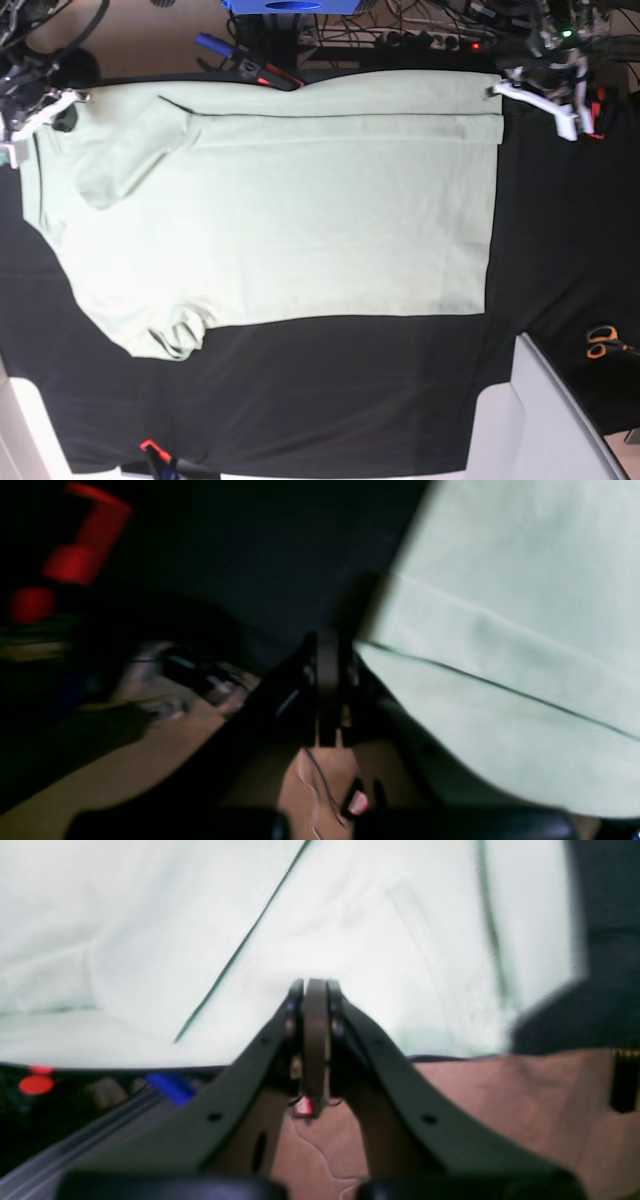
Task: Fold the T-shirt properly
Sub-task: 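Open the right gripper and lift it off the shirt, then move the right gripper to the sleeve beside the collar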
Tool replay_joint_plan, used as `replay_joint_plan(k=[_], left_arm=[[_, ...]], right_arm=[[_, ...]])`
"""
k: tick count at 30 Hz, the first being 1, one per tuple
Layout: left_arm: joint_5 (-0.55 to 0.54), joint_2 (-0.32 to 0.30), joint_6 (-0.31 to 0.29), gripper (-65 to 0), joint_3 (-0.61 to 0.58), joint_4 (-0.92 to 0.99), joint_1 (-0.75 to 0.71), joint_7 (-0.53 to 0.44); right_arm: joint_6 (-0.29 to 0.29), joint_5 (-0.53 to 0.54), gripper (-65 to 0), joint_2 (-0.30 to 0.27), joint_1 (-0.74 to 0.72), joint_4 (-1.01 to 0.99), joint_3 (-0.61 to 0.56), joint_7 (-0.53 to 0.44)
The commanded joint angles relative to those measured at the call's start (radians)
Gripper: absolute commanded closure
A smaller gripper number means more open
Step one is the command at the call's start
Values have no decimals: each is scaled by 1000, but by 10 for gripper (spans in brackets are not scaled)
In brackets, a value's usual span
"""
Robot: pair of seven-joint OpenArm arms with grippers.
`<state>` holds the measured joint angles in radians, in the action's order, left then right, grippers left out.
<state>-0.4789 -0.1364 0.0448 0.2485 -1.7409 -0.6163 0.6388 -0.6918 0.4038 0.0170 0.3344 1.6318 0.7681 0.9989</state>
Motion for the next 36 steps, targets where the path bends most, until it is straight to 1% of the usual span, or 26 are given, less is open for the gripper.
replay_joint_plan(k=[1, 4, 11, 13, 15, 21, 27, 33, 34, 36], left_arm=[[-1, -7, -3, 0, -19, 0, 8, -17], [-1, -7, -3, 0, -65, 57, 32, -17], [-1, -12, -3, 0, -61, 163, 72, -18], [-1, -12, -3, 0, -59, 189, 86, -18], [1, -12, -3, 0, -59, 204, 89, -18], [1, -12, -3, 0, -67, 198, 89, -18], [1, -12, -3, 0, -68, 198, 77, -18], [1, -12, -3, 0, -68, 166, 45, -18], [1, -12, -3, 0, -68, 161, 45, -18], [1, -12, -3, 0, -68, 164, 45, -18]], right_arm=[[-6, 14, -1, -10, -4, -5, -9, -13], [-6, 14, -1, -10, -5, -49, -52, -15], [-6, 14, -1, -7, -4, -58, -132, -15], [-6, 14, -1, 10, -1, -58, -134, -15], [-6, 14, -1, 14, 2, -58, -132, -15], [-6, 14, -1, 21, 16, -60, -138, -7], [-6, 14, -1, 18, 9, -172, -140, -13], [-6, 14, -1, 18, -5, -183, -143, -5], [-6, 14, -1, 19, -5, -183, -146, -5], [-6, 14, -1, 19, -5, -183, -187, -8]])
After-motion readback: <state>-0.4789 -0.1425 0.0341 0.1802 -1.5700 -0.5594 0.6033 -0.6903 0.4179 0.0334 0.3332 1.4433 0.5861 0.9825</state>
